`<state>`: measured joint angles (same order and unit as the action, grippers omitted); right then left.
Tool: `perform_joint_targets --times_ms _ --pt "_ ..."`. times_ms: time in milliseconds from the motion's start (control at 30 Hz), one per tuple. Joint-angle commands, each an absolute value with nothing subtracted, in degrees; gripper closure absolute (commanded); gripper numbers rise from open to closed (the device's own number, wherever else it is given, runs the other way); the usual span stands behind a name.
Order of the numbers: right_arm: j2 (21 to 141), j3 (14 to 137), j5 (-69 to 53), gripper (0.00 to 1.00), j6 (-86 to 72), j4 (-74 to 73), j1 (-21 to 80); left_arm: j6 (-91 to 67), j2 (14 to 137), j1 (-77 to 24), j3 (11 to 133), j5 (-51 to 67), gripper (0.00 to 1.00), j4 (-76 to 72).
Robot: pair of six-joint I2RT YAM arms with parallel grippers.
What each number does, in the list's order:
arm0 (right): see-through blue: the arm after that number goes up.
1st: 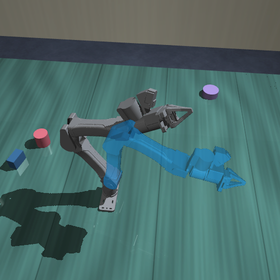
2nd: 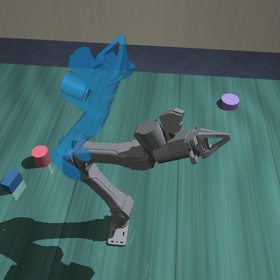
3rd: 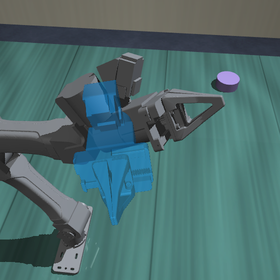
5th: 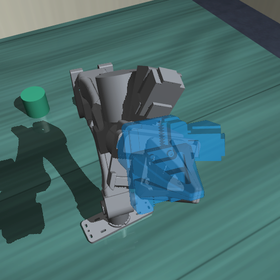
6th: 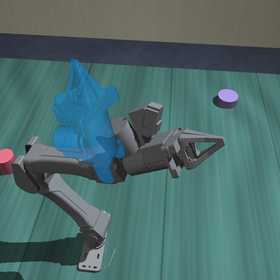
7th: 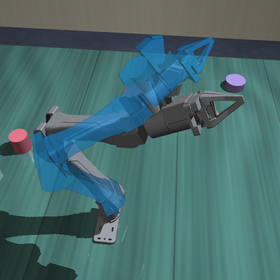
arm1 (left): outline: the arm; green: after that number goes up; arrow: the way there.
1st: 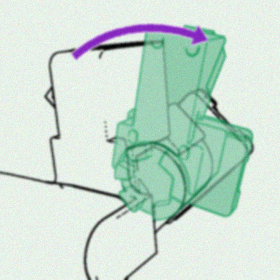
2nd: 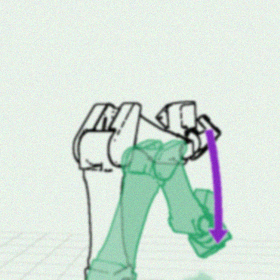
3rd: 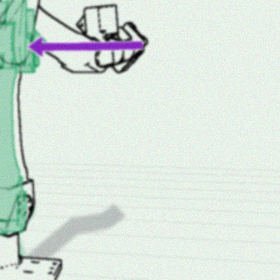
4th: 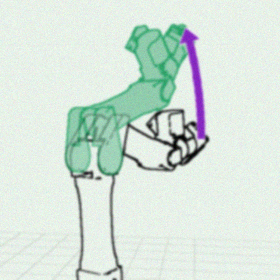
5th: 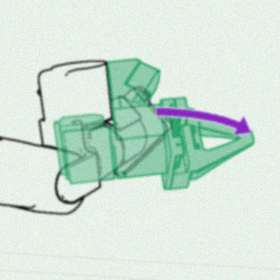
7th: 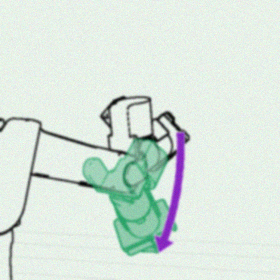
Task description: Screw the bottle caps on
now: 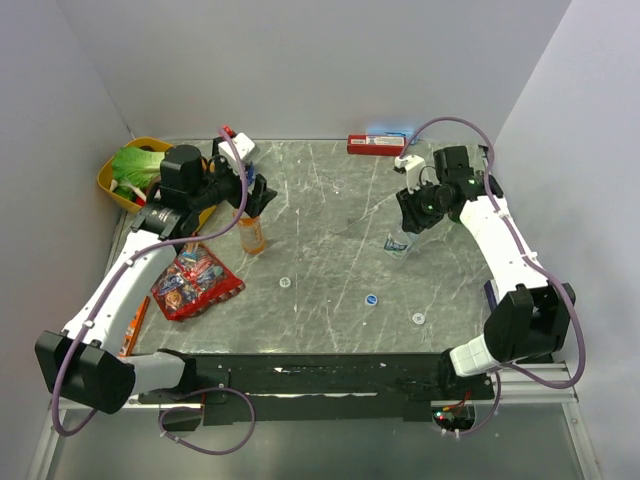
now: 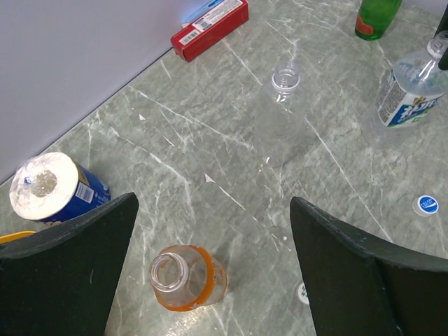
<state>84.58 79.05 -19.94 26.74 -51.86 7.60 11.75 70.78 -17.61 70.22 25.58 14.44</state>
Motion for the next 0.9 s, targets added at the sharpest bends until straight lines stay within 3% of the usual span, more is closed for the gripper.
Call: perform_joint_targets --times_ms 0,133,233,433,633,867 --pt "81.21 78.84 -19.34 0.65 27.51 -50.63 7.21 10.90 70.67 -17.58 70.40 28.03 0.04 11.08" --pt "81.48 79.72 -19.86 0.91 28.21 -51.41 7.21 9.58 71.36 -18.19 69.96 29.61 0.04 10.11" --pt "80.25 79.98 -20.21 0.99 28.91 -52.03 7.29 9.40 71.98 -19.60 69.87 30.76 0.04 9.50" --pt "74.64 82.61 -25.83 1.00 33.03 -56.42 7.29 8.26 73.65 -22.67 68.47 35.32 0.04 7.65" --pt "66.20 85.87 -43.93 1.00 45.94 -64.68 9.66 6.77 77.25 -25.05 67.06 43.94 0.04 0.63" --pt "67.32 93.67 -48.87 1.00 48.96 -62.77 14.59 13.87 84.71 -27.77 74.00 50.88 0.04 1.75"
